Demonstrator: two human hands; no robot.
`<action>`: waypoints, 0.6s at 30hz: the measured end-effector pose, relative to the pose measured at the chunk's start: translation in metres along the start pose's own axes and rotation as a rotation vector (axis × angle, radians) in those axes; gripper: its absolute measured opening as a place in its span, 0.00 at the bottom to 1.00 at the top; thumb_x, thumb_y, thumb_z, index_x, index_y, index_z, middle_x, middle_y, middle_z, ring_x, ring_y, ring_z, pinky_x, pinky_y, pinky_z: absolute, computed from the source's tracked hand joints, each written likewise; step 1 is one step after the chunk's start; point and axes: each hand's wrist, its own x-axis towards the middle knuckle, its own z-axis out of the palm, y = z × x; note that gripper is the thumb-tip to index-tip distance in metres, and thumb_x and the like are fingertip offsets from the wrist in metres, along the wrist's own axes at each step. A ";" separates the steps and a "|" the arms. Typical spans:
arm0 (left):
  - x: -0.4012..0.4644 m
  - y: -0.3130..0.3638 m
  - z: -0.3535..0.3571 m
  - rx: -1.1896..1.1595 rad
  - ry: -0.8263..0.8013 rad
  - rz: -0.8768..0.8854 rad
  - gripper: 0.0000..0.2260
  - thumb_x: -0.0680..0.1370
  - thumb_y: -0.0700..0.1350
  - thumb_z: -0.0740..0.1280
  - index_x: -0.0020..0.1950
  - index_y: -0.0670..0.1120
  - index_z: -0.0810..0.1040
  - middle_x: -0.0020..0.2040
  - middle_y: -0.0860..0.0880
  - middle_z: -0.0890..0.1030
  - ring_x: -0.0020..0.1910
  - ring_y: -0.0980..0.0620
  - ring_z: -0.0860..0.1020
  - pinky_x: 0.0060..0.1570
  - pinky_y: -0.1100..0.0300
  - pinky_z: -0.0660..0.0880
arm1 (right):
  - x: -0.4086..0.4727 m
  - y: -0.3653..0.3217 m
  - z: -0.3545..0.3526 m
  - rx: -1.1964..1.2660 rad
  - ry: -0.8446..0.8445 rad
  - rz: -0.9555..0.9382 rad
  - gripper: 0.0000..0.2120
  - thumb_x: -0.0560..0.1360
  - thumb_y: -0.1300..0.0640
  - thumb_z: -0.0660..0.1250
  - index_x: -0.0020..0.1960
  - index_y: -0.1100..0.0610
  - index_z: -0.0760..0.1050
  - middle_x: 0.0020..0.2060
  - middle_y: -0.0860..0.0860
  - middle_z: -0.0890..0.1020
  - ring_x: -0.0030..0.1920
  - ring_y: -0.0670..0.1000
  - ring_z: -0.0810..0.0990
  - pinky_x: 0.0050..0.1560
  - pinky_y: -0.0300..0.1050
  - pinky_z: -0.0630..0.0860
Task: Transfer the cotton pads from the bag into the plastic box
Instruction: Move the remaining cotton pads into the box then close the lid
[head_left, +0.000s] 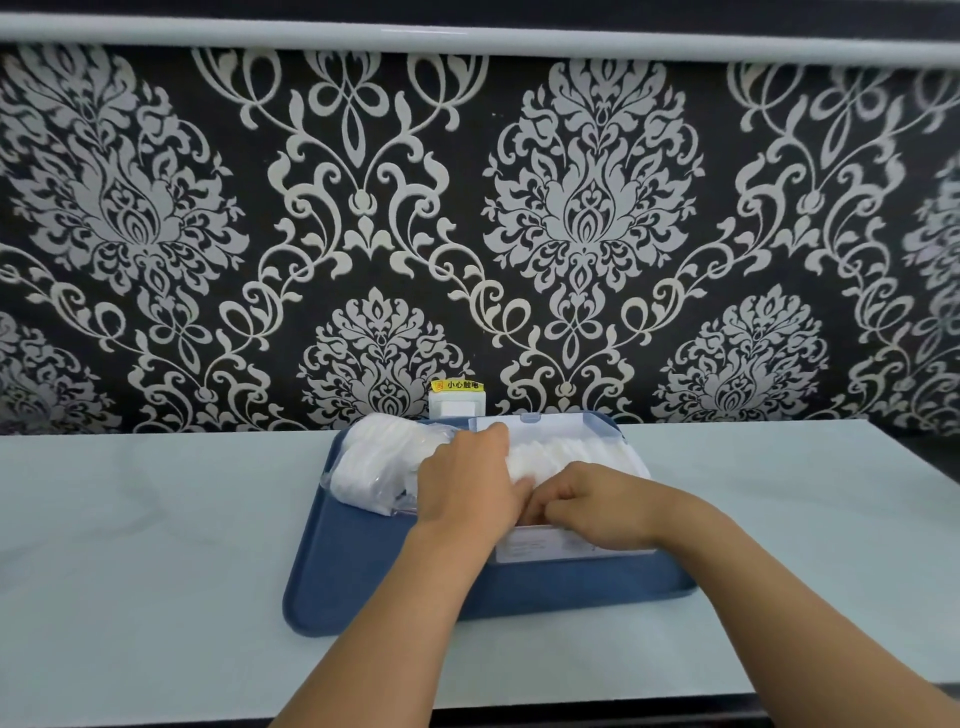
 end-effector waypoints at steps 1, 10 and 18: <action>0.000 0.000 0.000 0.002 0.006 -0.008 0.16 0.76 0.59 0.68 0.58 0.51 0.75 0.53 0.48 0.80 0.53 0.43 0.78 0.47 0.53 0.74 | 0.000 0.001 0.001 -0.001 -0.002 0.005 0.18 0.79 0.57 0.57 0.54 0.46 0.85 0.48 0.39 0.83 0.48 0.41 0.77 0.52 0.37 0.71; 0.007 0.005 0.013 0.123 0.121 -0.087 0.08 0.81 0.53 0.64 0.53 0.50 0.75 0.48 0.48 0.82 0.47 0.46 0.79 0.39 0.55 0.72 | -0.004 -0.005 0.006 -0.004 0.054 -0.016 0.18 0.77 0.54 0.57 0.54 0.51 0.85 0.57 0.49 0.84 0.58 0.52 0.79 0.64 0.52 0.74; -0.002 0.005 -0.013 0.045 0.062 0.042 0.09 0.75 0.59 0.66 0.46 0.56 0.81 0.44 0.55 0.82 0.43 0.51 0.79 0.40 0.58 0.74 | 0.002 0.002 0.003 0.040 0.144 -0.062 0.11 0.75 0.60 0.63 0.48 0.54 0.84 0.47 0.51 0.86 0.50 0.53 0.82 0.55 0.49 0.79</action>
